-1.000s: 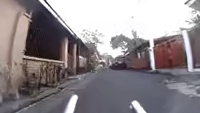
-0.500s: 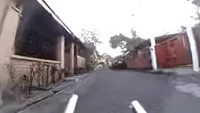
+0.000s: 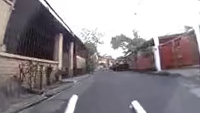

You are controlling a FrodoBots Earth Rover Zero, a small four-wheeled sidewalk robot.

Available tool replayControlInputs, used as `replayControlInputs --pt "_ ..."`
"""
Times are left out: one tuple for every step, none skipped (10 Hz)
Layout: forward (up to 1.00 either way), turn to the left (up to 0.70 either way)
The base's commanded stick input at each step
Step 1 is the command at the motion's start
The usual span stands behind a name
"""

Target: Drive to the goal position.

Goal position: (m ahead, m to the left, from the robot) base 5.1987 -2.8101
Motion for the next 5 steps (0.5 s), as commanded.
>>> replayControlInputs --pt "0.85 -0.07" --pt "0.85 0.0" --pt "0.85 0.0" --pt "0.85 0.0" --pt "0.85 0.0"
